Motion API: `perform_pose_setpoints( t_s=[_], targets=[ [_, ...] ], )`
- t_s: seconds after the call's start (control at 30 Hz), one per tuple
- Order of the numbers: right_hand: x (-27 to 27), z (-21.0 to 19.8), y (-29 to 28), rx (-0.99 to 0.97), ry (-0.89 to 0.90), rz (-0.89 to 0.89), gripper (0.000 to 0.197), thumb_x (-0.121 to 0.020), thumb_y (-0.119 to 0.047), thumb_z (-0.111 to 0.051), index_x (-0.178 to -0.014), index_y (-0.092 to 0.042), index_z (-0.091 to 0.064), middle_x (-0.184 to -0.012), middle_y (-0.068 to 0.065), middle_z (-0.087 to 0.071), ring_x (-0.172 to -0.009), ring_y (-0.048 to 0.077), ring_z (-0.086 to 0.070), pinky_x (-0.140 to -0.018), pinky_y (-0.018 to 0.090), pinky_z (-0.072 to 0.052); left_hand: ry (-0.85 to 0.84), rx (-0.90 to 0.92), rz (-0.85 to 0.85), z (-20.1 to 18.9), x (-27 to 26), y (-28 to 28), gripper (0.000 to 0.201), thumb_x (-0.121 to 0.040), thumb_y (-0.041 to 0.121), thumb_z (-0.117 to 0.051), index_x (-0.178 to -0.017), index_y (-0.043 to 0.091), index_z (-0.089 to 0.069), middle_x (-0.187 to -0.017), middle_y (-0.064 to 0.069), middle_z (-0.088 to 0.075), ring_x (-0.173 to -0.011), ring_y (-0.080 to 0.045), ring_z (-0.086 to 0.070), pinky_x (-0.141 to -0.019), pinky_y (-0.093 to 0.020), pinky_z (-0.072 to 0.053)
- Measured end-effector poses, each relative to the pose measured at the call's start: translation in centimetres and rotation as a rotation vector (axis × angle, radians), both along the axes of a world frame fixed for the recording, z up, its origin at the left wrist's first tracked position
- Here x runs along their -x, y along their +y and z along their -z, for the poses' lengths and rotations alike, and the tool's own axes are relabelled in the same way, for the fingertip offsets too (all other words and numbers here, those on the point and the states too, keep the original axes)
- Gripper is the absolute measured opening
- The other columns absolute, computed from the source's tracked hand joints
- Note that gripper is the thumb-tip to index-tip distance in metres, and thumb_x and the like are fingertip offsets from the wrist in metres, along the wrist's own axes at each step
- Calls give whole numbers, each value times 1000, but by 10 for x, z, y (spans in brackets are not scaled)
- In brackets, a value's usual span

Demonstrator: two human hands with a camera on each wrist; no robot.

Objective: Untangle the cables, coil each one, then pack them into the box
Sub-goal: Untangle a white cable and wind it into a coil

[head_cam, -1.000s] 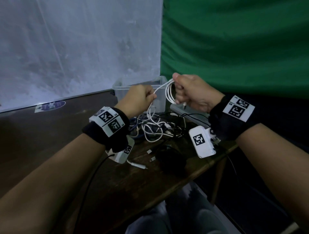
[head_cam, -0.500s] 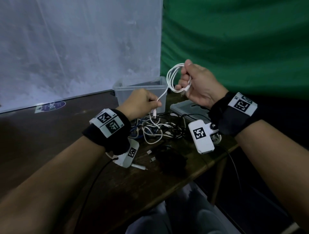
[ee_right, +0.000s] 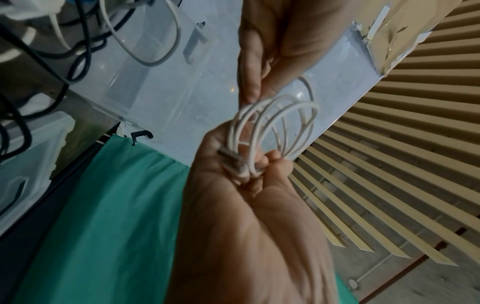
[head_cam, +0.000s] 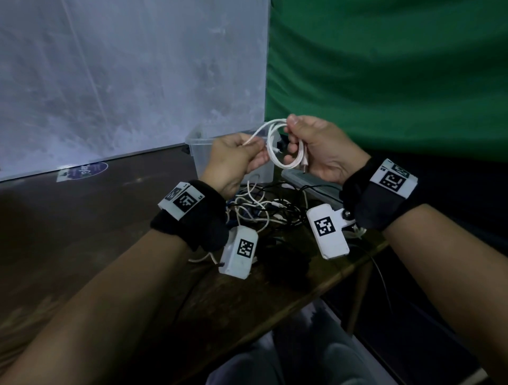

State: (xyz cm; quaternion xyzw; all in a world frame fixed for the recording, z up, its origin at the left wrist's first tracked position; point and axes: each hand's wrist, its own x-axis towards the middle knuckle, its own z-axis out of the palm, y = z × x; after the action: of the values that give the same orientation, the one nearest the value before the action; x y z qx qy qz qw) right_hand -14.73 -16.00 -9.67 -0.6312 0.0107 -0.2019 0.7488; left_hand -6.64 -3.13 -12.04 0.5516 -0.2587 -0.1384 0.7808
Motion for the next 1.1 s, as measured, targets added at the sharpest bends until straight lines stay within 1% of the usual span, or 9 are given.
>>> perform_pose_setpoints(
  t_s=[0.1, 0.2, 0.33, 0.5, 0.67, 0.77, 0.87, 0.97, 1.1],
  targets=[
    [-4, 5, 3, -32, 8, 33, 22, -96, -18, -52, -79, -6, -58, -56, 0, -44, -43, 6, -41, -41, 20, -46, 76, 21, 140, -1, 5, 1, 20, -93, 4, -54, -108, -8, -59, -92, -17, -68, -71, -16, -69, -72, -30, -59],
    [-8, 6, 2, -76, -10, 70, 22, -96, -17, -52, -79, -4, -59, -58, 2, -43, -42, 7, -42, -41, 20, -45, 149, 15, 331, -4, 12, 5, 20, -96, 18, -49, -106, 7, -62, -96, -9, -69, -87, -17, -67, -85, -41, -55],
    [-10, 4, -2, -119, 0, 75, 21, -96, -16, -53, -80, -4, -60, -52, -2, -52, -40, 3, -46, -45, 19, -51, 155, -73, 389, -6, 18, 7, 10, -92, 25, -53, -88, 20, -60, -69, 11, -65, -75, -3, -63, -82, -32, -48],
    [-10, 5, -1, -66, 31, 45, 26, -100, -18, -44, -77, -9, -50, -46, -6, -43, -36, 4, -35, -52, 24, -41, 140, -219, 335, -4, 9, 6, 11, -93, 20, -54, -84, 18, -60, -79, 4, -66, -78, -7, -60, -84, -28, -45],
    [-12, 5, 6, -18, 27, 76, 29, -103, -20, -38, -75, -12, -43, -42, -9, -33, -36, 5, -27, -46, 22, -38, 79, -357, 410, -2, 6, 11, 15, -92, 28, -54, -82, 21, -62, -84, 4, -60, -82, -7, -56, -73, -24, -43],
    [-11, 4, 11, -10, 45, 77, 30, -103, -20, -38, -74, -13, -42, -42, -9, -32, -36, 5, -26, -41, 19, -35, 84, -327, 465, -1, 7, 14, 10, -93, 14, -53, -85, 14, -61, -74, 1, -62, -70, -5, -61, -64, -19, -50],
    [-8, 3, 12, 59, 46, 90, 29, -100, -21, -44, -72, -15, -42, -44, -7, -33, -38, 6, -27, -47, 24, -36, 85, -298, 461, -1, 5, 16, 12, -90, -1, -53, -85, 9, -57, -62, 1, -64, -57, -4, -63, -56, -15, -53],
    [-8, 2, 12, 220, 38, 107, 27, -95, -23, -56, -71, -15, -45, -44, -7, -35, -36, 6, -30, -49, 27, -38, 70, -348, 428, -1, 4, 19, 15, -86, -5, -57, -83, 9, -53, -59, 0, -65, -54, -6, -64, -50, -15, -52],
    [-11, 0, 13, 275, 34, 194, 31, -95, -26, -55, -66, -18, -46, -44, -6, -33, -36, 8, -29, -49, 29, -36, -20, -492, 468, 0, 4, 21, 19, -79, -8, -62, -80, 9, -53, -57, -2, -64, -48, -8, -62, -40, -14, -46]
  ],
)
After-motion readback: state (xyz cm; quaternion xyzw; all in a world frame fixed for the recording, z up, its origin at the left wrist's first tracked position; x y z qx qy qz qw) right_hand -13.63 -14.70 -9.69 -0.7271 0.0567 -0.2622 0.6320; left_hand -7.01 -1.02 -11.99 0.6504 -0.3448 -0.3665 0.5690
